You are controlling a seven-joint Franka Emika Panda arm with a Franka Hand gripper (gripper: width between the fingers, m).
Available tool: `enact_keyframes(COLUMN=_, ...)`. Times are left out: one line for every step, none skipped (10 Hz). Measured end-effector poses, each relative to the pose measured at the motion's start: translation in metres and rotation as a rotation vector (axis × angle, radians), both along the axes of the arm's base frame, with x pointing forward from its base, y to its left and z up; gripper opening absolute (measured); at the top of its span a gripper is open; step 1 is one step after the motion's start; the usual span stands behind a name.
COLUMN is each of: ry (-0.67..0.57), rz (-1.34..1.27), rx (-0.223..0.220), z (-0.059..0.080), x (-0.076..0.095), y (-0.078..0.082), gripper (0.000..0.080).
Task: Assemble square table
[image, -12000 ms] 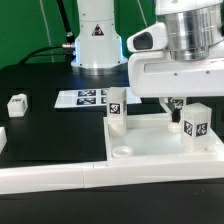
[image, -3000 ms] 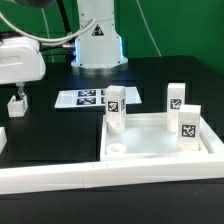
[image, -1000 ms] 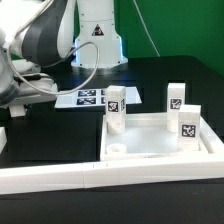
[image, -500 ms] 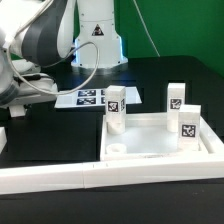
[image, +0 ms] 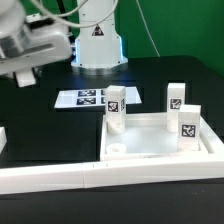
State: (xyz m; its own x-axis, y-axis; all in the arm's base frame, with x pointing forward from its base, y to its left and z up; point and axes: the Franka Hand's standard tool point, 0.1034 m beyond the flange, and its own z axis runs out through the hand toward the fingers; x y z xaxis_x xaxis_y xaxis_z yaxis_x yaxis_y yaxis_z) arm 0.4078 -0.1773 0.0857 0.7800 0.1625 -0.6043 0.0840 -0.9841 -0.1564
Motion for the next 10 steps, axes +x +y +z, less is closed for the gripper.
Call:
enact_keyframes(ry=-0.04, rz=-0.02, rx=-0.01, z=-0.002, x=0.0, y=-0.009, gripper=0.0288)
enact_keyframes(ry=-0.124, rz=-0.011, rx=-0.007, z=-0.002, x=0.009, y=-0.007, gripper=0.0288)
enact_keyframes(ry=-0.192, rz=-0.055, rx=-0.019, z=0.001, x=0.013, y=-0.002, gripper=0.029)
enact_keyframes(ry=-0.248, rz=-0.114, rx=-0.049, z=0.022, x=0.036, y=0.026, gripper=0.029)
enact_keyframes(ry=-0.349, rz=-0.128, rx=-0.062, z=0.046, x=0.068, y=0.053, gripper=0.029)
enact_keyframes(ry=-0.443, rz=-0.191, rx=-0.108, z=0.066, x=0.097, y=0.076, gripper=0.029)
enact_keyframes(ry=-0.496, rz=-0.256, rx=-0.149, z=0.08, x=0.119, y=0.097, gripper=0.029)
enact_keyframes(ry=-0.584, rz=-0.266, rx=-0.165, z=0.087, x=0.14, y=0.105, gripper=0.029)
enact_keyframes(ry=-0.681, rz=-0.252, rx=-0.166, z=0.085, x=0.143, y=0.102, gripper=0.029)
enact_keyframes(ry=-0.739, rz=-0.258, rx=-0.17, z=0.083, x=0.139, y=0.101, gripper=0.029)
